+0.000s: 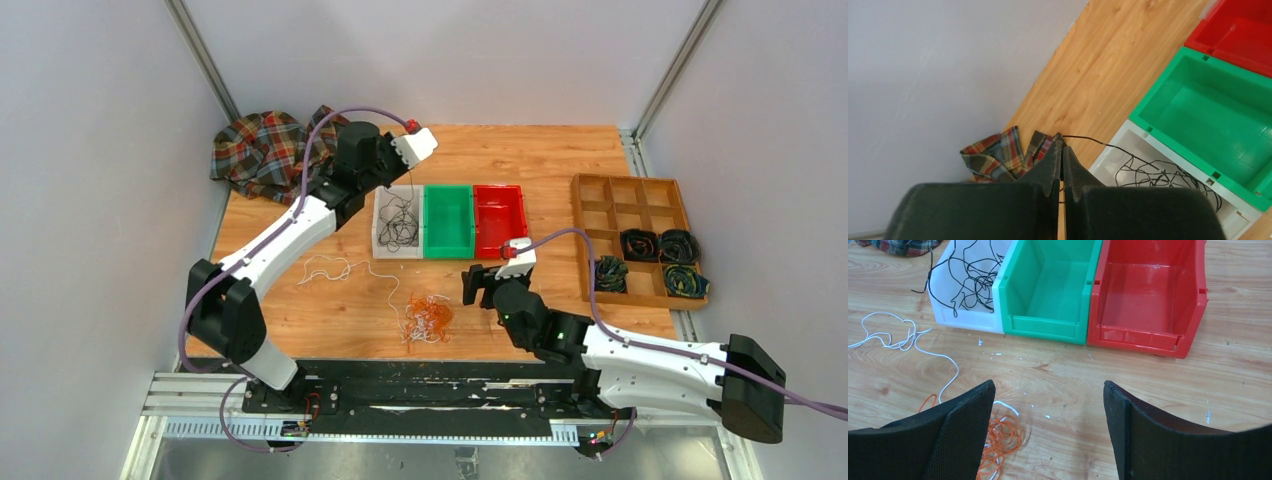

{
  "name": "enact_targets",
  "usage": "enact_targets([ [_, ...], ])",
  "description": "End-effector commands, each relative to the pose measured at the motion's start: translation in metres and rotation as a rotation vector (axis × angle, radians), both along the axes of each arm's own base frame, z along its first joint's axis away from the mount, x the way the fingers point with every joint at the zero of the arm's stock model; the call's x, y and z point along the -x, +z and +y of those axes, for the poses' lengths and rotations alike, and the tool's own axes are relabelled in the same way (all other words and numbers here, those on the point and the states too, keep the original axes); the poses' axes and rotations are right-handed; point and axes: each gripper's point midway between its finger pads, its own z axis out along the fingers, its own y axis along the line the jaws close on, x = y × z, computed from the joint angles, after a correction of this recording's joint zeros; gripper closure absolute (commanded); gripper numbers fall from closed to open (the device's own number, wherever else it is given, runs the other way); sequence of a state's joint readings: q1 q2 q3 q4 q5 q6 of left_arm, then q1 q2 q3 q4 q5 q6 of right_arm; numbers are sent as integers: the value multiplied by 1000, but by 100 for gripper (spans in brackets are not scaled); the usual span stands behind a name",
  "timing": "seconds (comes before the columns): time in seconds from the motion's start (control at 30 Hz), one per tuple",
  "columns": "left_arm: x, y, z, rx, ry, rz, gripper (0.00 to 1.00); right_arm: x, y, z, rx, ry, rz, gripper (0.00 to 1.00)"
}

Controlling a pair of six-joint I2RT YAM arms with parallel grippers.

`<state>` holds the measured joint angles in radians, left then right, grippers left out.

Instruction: Untangle the cables

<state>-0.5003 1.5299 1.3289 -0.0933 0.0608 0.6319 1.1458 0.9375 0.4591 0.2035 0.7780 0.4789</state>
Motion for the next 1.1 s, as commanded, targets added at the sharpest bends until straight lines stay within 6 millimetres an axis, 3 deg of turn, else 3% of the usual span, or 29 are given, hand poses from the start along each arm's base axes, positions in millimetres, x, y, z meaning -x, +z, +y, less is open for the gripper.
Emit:
enact_targets([
  [0.0,-17,-5,-3,-9,7,-10,99,-10,1,-1,-18,-14,13,21],
  [0.27,-23,-49,-10,-17,1,95,100,-27,14,24,-94,66,21,25],
  [0.43,-15,-73,-16,-5,-21,189,99,-36,22,56,-128,173,38,31],
  [0.53,-8,-89,-16,-5,-26,240,99,-41,23,63,-139,186,48,36],
  [0.7,-12,-118,-7,-59,11,251,99,-43,23,50,-179,158,53,37],
  [0.87,-39,-135,3,-143,90,208,100,-39,19,25,-211,108,56,39],
  [1.07,-48,-157,-3,-153,86,255,99,-37,16,11,-203,83,59,41],
])
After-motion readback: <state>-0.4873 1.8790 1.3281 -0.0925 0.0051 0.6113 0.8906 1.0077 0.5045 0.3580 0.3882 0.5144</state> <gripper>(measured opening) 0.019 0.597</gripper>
